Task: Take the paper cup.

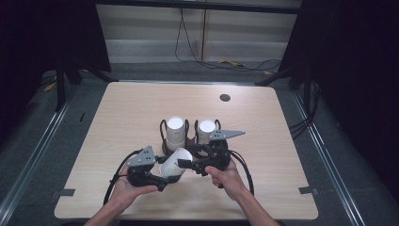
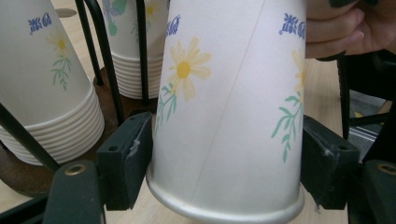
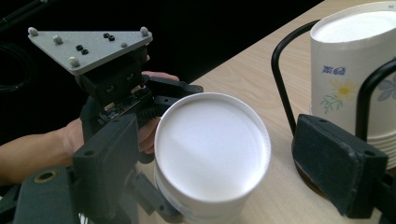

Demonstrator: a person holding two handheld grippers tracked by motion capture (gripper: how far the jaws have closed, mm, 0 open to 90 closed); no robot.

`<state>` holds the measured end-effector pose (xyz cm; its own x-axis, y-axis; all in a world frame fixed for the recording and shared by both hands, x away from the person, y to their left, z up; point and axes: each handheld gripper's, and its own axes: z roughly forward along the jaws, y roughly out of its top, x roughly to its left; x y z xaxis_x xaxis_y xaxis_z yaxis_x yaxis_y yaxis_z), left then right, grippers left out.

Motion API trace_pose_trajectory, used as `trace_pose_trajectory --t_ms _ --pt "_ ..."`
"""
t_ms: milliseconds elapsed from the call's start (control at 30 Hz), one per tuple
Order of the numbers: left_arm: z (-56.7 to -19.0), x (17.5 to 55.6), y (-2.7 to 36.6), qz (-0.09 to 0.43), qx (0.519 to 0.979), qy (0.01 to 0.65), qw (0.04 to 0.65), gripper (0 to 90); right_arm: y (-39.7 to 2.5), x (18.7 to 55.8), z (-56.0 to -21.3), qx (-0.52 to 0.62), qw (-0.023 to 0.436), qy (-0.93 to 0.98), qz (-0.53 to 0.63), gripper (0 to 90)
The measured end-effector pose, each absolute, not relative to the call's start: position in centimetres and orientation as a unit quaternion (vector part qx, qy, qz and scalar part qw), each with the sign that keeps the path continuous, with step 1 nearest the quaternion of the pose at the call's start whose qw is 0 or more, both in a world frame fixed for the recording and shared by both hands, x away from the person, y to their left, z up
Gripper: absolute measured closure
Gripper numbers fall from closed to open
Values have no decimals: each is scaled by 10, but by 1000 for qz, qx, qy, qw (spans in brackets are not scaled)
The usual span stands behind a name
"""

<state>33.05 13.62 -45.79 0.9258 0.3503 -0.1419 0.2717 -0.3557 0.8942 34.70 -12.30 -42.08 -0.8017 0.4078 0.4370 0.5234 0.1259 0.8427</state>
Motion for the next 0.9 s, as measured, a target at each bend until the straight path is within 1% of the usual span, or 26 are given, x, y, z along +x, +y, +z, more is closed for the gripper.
trace_pose_trajectory --t_ms 433,600,833,900 --pt "-459 329 138 41 852 175 491 265 -132 343 -420 -290 41 -774 -561 152" --pt "-461 328 138 43 860 175 477 264 -133 342 -422 -280 47 -787 -548 154" --pt "-463 326 133 43 880 156 446 266 -131 340 -425 -259 48 -815 -517 154" --pt "-464 326 131 39 881 153 445 266 -131 340 -426 -253 45 -823 -506 154"
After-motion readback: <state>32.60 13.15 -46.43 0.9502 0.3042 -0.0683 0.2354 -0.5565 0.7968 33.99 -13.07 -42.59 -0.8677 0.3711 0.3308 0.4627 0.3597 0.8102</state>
